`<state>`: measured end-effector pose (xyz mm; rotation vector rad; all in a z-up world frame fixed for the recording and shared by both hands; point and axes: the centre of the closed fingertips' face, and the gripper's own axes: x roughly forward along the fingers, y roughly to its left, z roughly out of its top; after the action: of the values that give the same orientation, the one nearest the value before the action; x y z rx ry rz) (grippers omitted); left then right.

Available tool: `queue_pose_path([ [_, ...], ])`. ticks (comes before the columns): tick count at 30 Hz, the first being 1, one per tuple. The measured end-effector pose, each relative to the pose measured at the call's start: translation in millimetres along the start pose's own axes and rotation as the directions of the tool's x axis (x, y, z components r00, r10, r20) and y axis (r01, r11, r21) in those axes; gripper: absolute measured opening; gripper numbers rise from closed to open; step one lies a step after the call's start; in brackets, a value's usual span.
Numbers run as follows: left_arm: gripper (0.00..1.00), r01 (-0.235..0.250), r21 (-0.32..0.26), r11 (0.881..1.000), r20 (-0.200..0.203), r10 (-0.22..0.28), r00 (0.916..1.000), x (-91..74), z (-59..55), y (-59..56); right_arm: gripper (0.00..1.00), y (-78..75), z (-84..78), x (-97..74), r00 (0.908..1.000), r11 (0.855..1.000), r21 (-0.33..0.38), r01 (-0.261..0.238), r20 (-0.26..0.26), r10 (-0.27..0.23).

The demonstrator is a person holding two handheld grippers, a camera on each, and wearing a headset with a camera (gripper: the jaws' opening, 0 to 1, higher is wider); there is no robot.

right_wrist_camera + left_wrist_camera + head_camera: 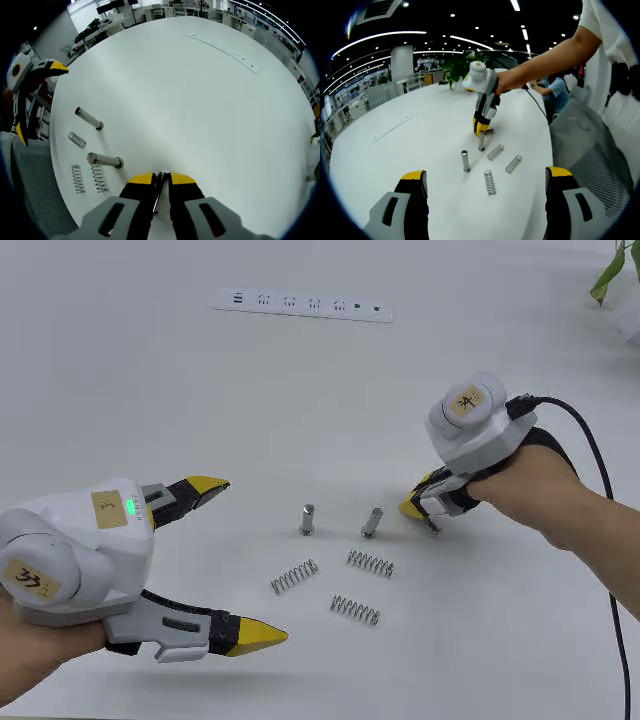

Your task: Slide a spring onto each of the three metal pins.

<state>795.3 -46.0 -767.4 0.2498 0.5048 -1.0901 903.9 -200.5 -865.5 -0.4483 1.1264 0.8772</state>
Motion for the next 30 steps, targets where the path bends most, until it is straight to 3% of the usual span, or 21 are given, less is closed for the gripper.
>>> queue_pose_path([
  [17, 1.0, 0.001, 0.0, 1.0, 0.003, -0.001, 1.0, 1.3, 2.2, -1.9, 0.09, -0.1, -2.8, 2.0, 0.9999, 1.0, -0.021, 0.013, -0.01, -0.013],
  [30, 1.0, -0.001, 0.002, 1.0, -0.002, 0.001, 1.0, 0.6, 2.0, -4.2, 0.09, 3.2, -1.5, -12.8, 0.9986, 1.0, -0.003, 0.012, 0.051, -0.012],
])
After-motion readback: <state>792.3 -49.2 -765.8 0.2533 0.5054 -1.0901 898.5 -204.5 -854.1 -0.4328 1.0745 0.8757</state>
